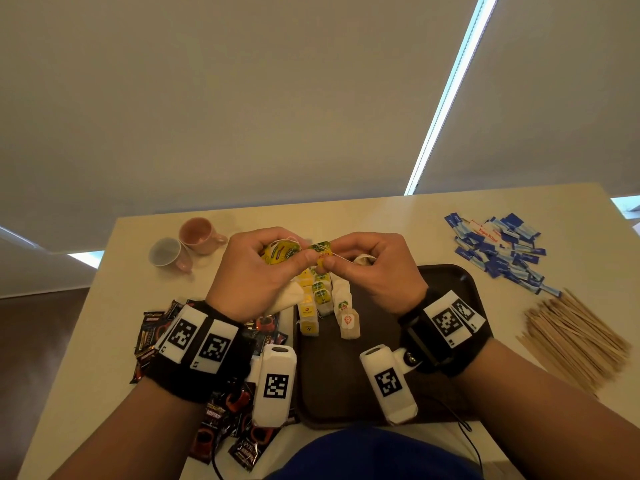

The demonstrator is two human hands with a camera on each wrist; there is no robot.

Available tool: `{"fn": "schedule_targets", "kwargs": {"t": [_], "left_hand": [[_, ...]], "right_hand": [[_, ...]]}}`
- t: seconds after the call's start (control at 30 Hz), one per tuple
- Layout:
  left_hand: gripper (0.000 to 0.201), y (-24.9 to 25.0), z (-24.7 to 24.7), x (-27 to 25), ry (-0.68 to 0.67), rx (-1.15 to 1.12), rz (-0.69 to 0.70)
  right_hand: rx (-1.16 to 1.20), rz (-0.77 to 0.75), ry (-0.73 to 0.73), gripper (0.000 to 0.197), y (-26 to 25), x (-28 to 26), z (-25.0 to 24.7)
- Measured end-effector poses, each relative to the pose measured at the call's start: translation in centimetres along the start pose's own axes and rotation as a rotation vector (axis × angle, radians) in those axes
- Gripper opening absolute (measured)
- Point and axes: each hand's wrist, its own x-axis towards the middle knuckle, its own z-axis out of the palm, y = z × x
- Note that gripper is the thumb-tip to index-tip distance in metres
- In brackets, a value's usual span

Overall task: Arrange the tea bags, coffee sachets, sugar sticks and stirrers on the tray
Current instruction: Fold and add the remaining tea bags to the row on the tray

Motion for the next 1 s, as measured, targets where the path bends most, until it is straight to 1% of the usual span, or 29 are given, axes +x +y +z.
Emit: {"fn": "schedule_targets", "kwargs": {"t": [0.07, 0.13, 0.23, 0.33, 0.43, 0.5, 0.57, 0.63, 0.7, 0.77, 0.87, 1.0], "left_hand": [[0.011, -0.1, -0.2, 0.1, 0.006, 0.008, 0.003], [0.011, -0.1, -0.3, 0.1, 0.009, 0.019, 0.006], [0.013, -0.1, -0.3, 0.2, 0.013, 0.031, 0.012], [0.013, -0.3, -0.2, 0.2, 0.017, 0.044, 0.001], [0.010, -0.8, -0.3, 0.2, 0.020, 0.065, -0.020], [0.007, -1.0, -0.3, 0.2, 0.015, 0.088, -0.025], [0.008, -1.1, -0.4, 0.1, -0.003, 0.108, -0.032], [0.010, -1.0, -0.3, 0.0, -0.045, 0.129, -0.047], [0.009, -1.1, -0.2, 0.0, -0.099, 0.148, -0.066], [0.007, -1.1, -0.2, 0.0, -0.128, 0.155, -0.074], [0.005, -1.1, 0.0, 0.0, -0.119, 0.126, -0.072], [0.005, -0.9, 0.2, -0.1, -0.112, 0.100, -0.066]], "right_hand": [[-0.006, 0.021, 0.012, 0.015, 0.0, 0.0, -0.1], [-0.072, 0.014, 0.030, 0.012, 0.1, 0.0, -0.3], [-0.105, -0.007, 0.067, 0.008, 0.2, 0.1, -0.4], [-0.083, 0.033, 0.110, 0.007, 0.0, 0.0, -0.3], [-0.049, 0.062, 0.110, 0.008, -0.3, 0.1, -0.2], [-0.055, 0.050, 0.100, 0.017, -0.4, 0.1, -0.3], [-0.078, 0.039, 0.071, 0.030, -0.8, 0.1, -0.4], [-0.112, 0.020, 0.035, 0.042, -1.0, 0.1, -0.5], [-0.133, 0.003, -0.006, 0.048, -1.3, 0.1, -0.5], [-0.130, -0.007, -0.043, 0.047, -1.4, 0.1, -0.4], [-0.134, 0.013, -0.077, 0.036, -1.3, 0.0, -0.1], [-0.200, 0.044, -0.013, 0.021, -0.8, 0.0, 0.1]]}}
